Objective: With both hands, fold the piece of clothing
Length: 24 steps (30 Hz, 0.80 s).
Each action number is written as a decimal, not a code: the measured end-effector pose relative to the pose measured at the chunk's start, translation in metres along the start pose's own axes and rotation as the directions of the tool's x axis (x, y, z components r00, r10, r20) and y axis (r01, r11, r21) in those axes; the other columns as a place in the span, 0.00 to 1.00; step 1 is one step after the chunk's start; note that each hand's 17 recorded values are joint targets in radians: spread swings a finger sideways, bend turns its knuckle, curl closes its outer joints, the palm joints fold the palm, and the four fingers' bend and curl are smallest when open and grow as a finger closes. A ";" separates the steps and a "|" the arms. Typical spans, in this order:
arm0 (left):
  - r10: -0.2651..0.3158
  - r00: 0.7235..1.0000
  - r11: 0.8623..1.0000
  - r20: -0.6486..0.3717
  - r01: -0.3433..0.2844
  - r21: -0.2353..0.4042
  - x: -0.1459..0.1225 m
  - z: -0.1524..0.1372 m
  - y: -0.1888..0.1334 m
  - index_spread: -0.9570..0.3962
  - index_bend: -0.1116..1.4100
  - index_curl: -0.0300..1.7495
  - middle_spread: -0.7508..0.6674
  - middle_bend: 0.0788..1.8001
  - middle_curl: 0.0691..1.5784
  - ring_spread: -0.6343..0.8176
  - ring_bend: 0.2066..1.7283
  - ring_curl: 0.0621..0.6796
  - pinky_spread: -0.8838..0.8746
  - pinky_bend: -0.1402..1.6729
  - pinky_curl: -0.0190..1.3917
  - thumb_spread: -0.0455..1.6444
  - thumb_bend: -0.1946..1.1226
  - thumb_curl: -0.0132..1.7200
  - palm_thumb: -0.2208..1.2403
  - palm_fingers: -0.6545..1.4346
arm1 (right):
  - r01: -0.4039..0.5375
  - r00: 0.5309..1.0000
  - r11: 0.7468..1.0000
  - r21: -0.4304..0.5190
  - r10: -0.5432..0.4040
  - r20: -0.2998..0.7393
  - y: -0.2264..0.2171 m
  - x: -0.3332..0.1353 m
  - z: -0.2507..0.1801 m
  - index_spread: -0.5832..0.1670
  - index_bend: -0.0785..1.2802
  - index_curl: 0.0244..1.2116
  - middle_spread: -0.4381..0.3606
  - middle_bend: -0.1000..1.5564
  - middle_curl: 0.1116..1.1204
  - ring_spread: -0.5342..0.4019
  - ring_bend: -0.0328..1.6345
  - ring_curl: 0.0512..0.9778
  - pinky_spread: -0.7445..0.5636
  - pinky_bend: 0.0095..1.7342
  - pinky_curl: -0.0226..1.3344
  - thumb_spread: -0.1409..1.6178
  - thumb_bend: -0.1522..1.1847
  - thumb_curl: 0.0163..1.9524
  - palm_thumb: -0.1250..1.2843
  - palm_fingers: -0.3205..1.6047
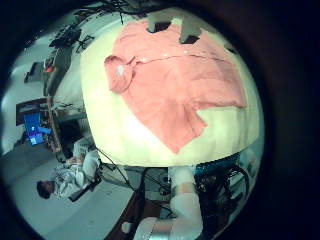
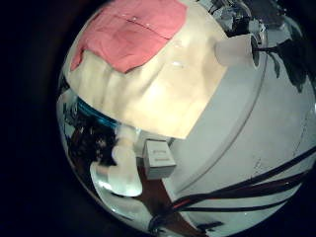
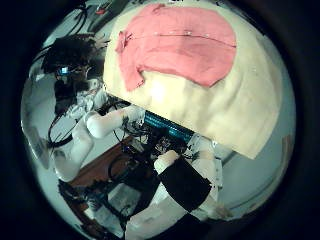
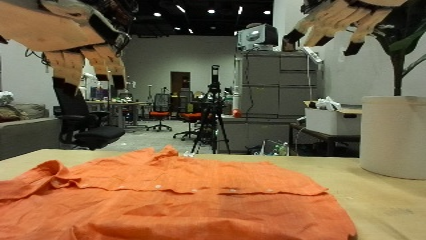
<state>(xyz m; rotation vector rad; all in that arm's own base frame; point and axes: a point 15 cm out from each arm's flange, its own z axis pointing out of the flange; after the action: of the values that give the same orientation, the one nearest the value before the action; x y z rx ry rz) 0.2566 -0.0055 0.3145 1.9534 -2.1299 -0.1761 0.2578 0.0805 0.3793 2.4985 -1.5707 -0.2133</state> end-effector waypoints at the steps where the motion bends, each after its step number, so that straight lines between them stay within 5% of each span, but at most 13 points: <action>1: -0.005 1.000 1.000 -0.004 0.005 -0.001 -0.001 0.002 0.000 0.80 0.18 0.19 0.77 0.07 0.16 0.79 0.12 0.27 0.77 0.20 0.25 0.68 0.13 0.16 0.32 0.32 | -0.002 1.000 1.000 0.001 0.002 -0.001 0.000 0.000 0.001 0.35 0.19 0.24 0.64 0.17 0.18 0.81 0.14 0.22 0.79 0.16 0.26 0.90 0.11 0.09 0.38 0.19; 11: -0.042 0.998 0.999 -0.043 0.042 -0.006 -0.005 0.005 0.004 0.80 0.18 0.19 0.76 0.07 0.17 0.79 0.12 0.27 0.77 0.19 0.25 0.68 0.13 0.16 0.33 0.33 | 0.023 1.000 1.000 -0.016 -0.023 0.001 -0.004 -0.006 0.004 0.34 0.18 0.24 0.63 0.17 0.18 0.80 0.14 0.22 0.79 0.17 0.26 0.90 0.11 0.09 0.39 0.20; 24: 0.040 0.997 0.998 0.063 -0.036 -0.055 -0.013 0.065 -0.003 0.79 0.17 0.19 0.71 0.08 0.18 0.77 0.14 0.27 0.75 0.20 0.25 0.69 0.13 0.16 0.35 0.35 | -0.070 0.997 0.996 -0.054 0.072 0.031 -0.006 0.020 0.015 0.34 0.18 0.24 0.63 0.17 0.18 0.79 0.14 0.23 0.79 0.17 0.26 0.90 0.11 0.09 0.39 0.20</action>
<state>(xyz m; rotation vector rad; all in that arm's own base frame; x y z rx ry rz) 0.2437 0.0018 0.2495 1.8999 -2.1767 -0.2902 0.2682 0.0639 0.3626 2.4062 -1.6416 -0.2837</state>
